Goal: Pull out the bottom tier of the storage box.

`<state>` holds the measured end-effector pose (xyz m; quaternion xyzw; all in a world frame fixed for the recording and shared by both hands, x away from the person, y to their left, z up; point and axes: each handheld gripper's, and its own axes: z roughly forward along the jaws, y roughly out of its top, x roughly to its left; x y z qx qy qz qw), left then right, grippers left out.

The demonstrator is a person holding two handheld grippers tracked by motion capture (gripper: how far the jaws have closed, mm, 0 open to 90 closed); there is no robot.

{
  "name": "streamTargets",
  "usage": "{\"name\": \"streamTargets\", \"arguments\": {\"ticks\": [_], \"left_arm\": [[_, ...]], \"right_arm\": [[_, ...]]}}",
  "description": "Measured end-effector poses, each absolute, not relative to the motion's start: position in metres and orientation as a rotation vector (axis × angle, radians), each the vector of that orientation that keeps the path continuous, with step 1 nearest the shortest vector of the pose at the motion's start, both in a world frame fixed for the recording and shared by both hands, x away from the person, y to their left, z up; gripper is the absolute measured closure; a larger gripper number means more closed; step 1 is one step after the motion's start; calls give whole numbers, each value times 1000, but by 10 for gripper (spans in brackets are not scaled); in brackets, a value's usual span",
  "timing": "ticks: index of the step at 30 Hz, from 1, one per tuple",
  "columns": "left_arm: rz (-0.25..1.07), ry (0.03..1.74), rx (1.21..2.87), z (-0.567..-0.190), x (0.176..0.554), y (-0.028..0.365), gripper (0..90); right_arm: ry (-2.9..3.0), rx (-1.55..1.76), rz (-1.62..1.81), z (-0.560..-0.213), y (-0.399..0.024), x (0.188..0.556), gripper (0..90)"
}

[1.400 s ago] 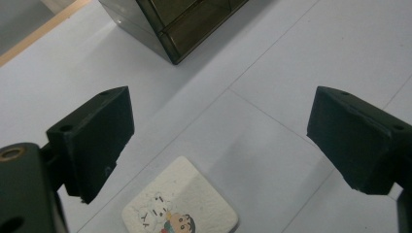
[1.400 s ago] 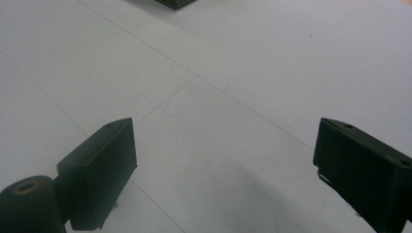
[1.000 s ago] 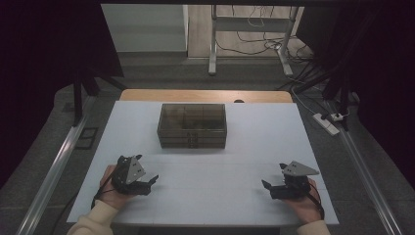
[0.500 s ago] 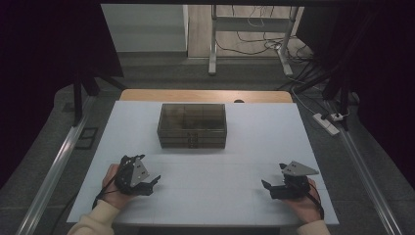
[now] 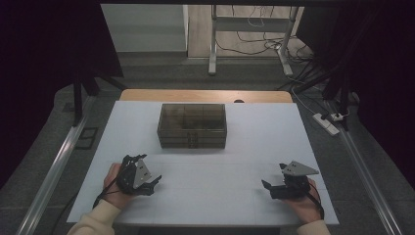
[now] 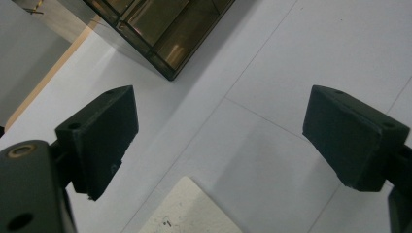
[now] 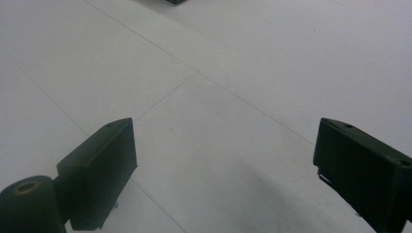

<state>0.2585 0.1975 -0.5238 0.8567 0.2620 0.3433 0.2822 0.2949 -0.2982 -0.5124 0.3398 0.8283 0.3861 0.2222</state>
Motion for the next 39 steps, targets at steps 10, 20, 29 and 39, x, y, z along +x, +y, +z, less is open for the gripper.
{"name": "streamTargets", "arguments": {"ticks": [10, 20, 29, 39], "left_arm": [[947, 675, 2313, -525, 259, 195, 133], [987, 639, 2341, -527, 260, 189, 142], [1003, 611, 2362, -528, 261, 185, 149], [1031, 589, 2377, -530, 263, 181, 153]], "right_arm": [[2288, 940, 1062, -513, -298, 295, 83], [2289, 941, 1060, -513, -298, 295, 83], [2292, 939, 1053, -513, -298, 296, 83], [2294, 939, 1052, -513, -298, 296, 83]]}}
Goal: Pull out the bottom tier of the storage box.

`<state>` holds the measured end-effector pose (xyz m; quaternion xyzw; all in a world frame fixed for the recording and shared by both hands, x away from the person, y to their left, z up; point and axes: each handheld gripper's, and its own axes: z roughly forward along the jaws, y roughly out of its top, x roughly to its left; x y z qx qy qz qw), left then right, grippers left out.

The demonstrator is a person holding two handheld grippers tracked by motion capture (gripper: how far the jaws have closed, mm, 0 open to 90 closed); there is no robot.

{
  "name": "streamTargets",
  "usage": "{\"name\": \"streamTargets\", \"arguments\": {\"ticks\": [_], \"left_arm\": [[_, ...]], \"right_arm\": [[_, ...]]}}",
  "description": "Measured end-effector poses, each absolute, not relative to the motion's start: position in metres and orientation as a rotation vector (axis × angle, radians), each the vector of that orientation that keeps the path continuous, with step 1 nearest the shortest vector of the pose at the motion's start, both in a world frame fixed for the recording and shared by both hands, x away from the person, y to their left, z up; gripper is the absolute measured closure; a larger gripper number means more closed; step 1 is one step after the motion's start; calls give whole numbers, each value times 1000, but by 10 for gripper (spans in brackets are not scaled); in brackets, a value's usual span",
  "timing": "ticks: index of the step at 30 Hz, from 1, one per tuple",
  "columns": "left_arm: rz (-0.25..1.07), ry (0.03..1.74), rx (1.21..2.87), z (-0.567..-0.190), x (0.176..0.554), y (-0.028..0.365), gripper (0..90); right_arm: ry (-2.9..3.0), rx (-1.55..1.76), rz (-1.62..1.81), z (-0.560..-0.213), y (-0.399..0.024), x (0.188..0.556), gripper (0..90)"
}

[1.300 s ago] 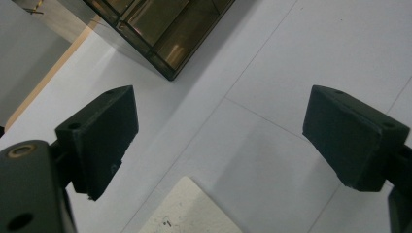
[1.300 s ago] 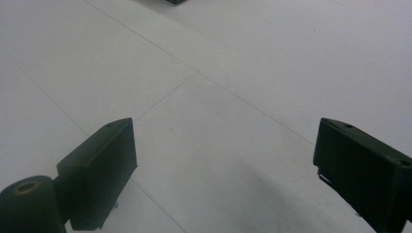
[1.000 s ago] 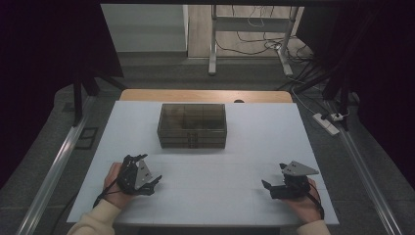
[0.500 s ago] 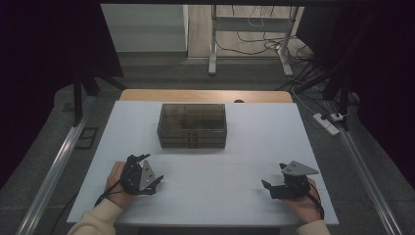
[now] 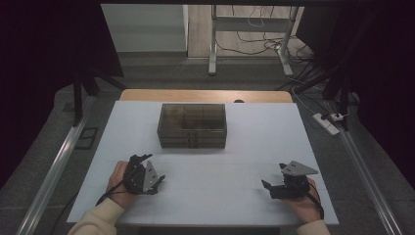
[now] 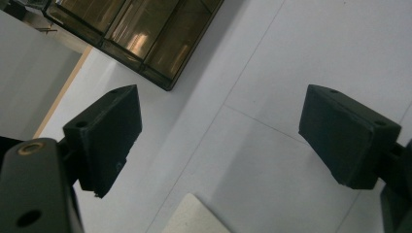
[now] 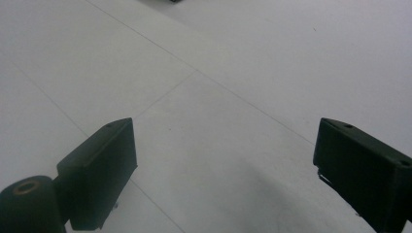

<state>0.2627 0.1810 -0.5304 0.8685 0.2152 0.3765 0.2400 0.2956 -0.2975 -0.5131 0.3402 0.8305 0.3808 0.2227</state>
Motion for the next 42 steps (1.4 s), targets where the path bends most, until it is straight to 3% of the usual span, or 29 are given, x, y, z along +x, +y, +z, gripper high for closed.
{"name": "streamTargets", "arguments": {"ticks": [42], "left_arm": [[1074, 511, 2395, -535, 266, 166, 174]], "right_arm": [[2295, 938, 1056, -514, -296, 297, 83]]}}
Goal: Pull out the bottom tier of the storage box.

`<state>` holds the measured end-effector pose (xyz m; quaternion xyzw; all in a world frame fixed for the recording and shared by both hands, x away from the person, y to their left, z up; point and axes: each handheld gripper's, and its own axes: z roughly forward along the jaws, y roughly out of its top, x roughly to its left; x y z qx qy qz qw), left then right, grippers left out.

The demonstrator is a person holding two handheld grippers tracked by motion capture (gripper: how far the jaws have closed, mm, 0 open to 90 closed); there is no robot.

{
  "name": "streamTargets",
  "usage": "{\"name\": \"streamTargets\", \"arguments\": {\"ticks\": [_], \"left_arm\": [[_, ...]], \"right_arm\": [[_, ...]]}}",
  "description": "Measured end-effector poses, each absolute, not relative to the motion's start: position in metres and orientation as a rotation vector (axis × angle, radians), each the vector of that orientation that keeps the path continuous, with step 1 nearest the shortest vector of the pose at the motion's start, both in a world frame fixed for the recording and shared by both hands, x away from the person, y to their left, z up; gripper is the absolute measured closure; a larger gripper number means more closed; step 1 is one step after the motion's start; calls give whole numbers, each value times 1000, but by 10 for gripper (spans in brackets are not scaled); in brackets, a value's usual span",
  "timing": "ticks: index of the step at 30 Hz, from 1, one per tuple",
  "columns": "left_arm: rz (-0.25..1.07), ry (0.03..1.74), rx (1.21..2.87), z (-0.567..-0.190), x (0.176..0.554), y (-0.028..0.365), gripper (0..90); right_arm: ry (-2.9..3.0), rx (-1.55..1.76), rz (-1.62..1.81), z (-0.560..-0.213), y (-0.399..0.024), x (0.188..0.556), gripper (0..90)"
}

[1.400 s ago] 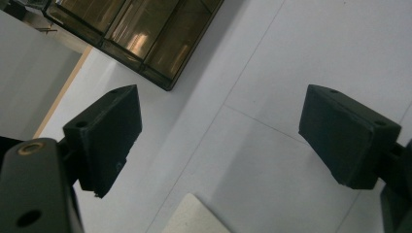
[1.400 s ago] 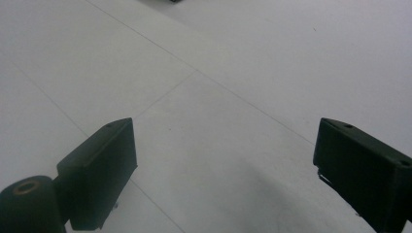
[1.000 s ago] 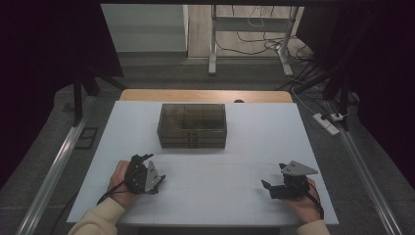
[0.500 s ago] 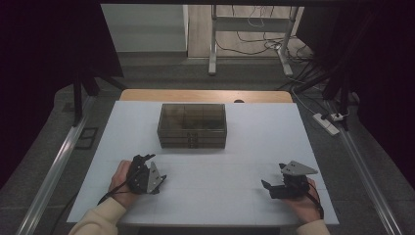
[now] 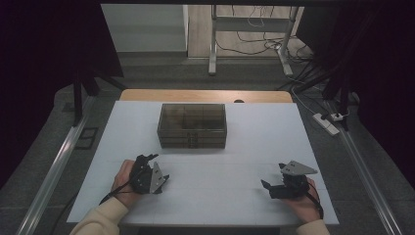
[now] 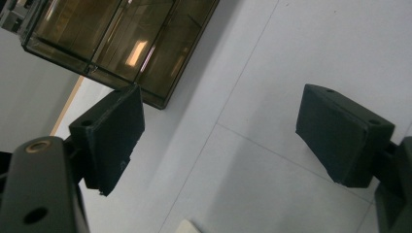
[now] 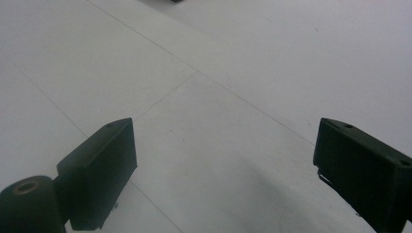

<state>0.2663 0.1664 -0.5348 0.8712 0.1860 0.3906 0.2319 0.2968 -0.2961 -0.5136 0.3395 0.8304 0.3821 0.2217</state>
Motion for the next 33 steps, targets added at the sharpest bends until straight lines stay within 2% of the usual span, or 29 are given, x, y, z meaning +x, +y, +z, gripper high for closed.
{"name": "streamTargets", "arguments": {"ticks": [33], "left_arm": [[1101, 464, 2383, -535, 277, 150, 198]], "right_arm": [[2295, 941, 1056, -514, -295, 298, 83]]}}
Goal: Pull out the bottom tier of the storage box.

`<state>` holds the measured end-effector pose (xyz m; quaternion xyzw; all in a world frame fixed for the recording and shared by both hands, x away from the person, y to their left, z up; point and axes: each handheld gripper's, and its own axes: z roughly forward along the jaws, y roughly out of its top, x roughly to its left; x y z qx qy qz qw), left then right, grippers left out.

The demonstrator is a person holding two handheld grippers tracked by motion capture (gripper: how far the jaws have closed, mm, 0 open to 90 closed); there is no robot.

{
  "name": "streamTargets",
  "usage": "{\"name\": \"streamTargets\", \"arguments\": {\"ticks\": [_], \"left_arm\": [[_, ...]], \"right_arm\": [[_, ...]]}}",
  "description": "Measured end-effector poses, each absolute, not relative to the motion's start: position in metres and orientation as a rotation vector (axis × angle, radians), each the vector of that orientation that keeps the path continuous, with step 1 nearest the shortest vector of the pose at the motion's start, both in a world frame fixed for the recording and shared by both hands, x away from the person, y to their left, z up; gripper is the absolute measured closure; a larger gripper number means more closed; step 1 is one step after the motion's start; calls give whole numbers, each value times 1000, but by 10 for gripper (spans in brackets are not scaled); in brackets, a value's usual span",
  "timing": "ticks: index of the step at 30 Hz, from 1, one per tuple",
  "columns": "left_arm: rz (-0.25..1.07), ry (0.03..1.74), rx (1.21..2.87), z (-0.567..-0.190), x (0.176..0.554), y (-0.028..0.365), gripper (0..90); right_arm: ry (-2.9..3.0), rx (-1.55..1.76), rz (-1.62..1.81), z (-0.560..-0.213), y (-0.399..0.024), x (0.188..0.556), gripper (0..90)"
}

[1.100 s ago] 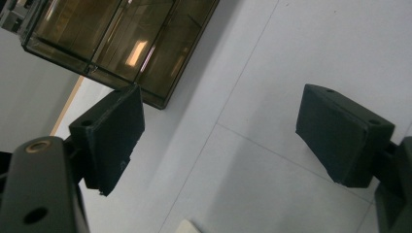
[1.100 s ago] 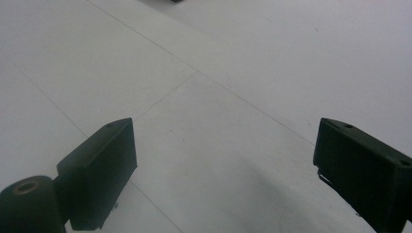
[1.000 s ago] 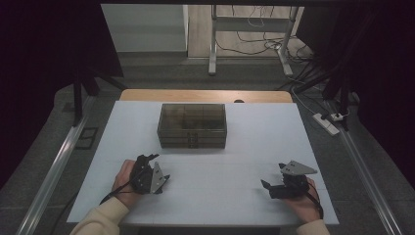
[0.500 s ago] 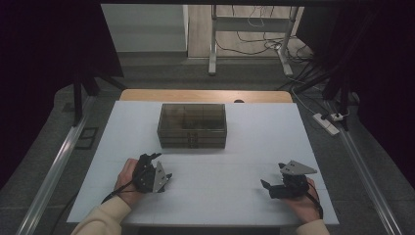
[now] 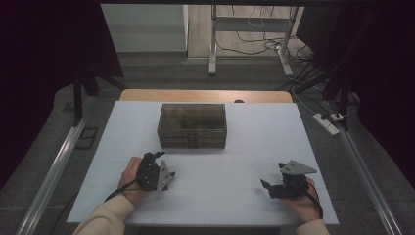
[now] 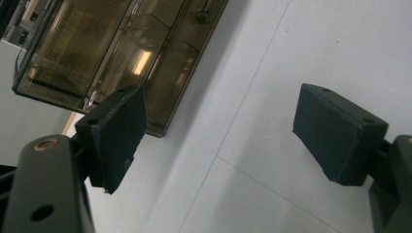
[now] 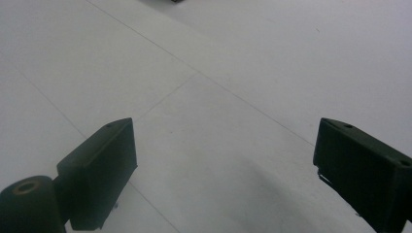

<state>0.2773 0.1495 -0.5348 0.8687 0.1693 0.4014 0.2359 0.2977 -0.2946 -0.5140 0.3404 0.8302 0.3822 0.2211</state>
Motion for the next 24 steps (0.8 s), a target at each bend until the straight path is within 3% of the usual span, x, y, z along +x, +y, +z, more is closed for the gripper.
{"name": "streamTargets", "arguments": {"ticks": [24], "left_arm": [[1129, 429, 2383, -535, 286, 136, 212]], "right_arm": [[2297, 934, 1057, -513, -295, 298, 83]]}}
